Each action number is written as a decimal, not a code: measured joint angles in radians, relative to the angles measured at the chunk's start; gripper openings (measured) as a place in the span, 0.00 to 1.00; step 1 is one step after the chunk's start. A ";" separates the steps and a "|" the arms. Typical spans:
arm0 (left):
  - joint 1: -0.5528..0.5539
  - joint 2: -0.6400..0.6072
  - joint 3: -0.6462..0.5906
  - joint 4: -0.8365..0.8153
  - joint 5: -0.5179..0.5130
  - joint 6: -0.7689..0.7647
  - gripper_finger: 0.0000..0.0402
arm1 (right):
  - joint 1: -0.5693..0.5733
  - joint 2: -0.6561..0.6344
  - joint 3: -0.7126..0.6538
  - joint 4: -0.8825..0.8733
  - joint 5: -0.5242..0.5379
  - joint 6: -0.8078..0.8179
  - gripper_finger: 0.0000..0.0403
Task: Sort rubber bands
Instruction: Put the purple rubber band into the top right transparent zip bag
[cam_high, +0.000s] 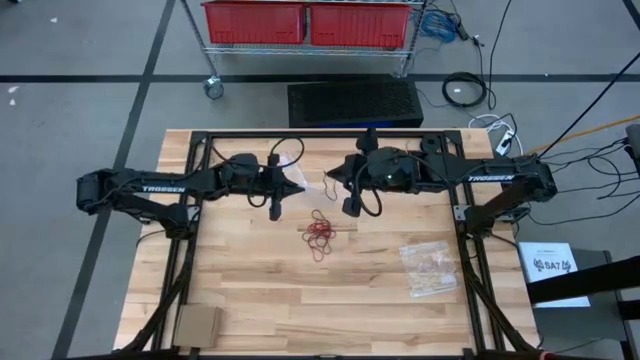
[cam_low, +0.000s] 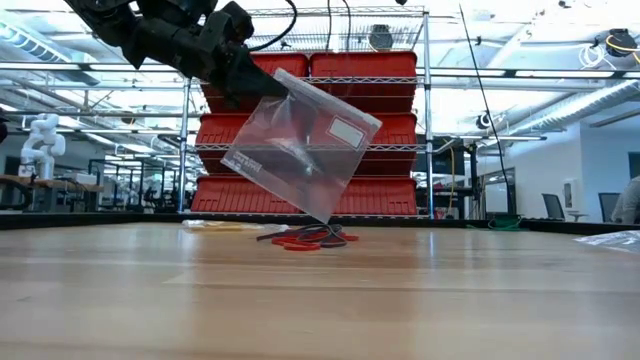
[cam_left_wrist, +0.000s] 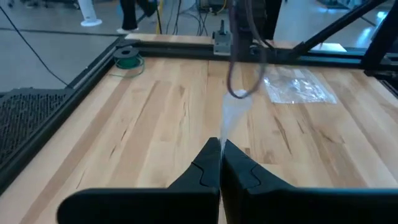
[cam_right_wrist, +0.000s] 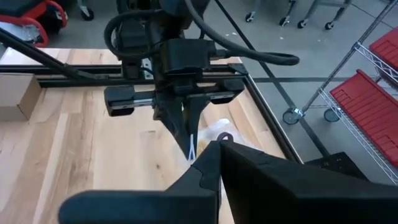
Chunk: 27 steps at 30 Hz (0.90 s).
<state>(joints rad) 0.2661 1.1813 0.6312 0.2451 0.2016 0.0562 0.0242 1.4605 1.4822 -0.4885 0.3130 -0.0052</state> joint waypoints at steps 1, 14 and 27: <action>0.000 0.000 0.000 0.012 0.000 0.000 0.00 | 0.000 0.000 0.000 0.002 -0.001 -0.001 0.00; 0.000 0.000 0.000 0.070 0.000 -0.024 0.00 | -0.005 0.006 0.000 0.020 -0.040 -0.022 0.00; 0.000 0.000 0.000 0.086 0.012 -0.024 0.00 | -0.034 0.080 -0.001 -0.016 -0.091 -0.005 0.00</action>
<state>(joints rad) 0.2661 1.1812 0.6312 0.3316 0.2138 0.0319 -0.0094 1.5405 1.4815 -0.5049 0.2216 -0.0098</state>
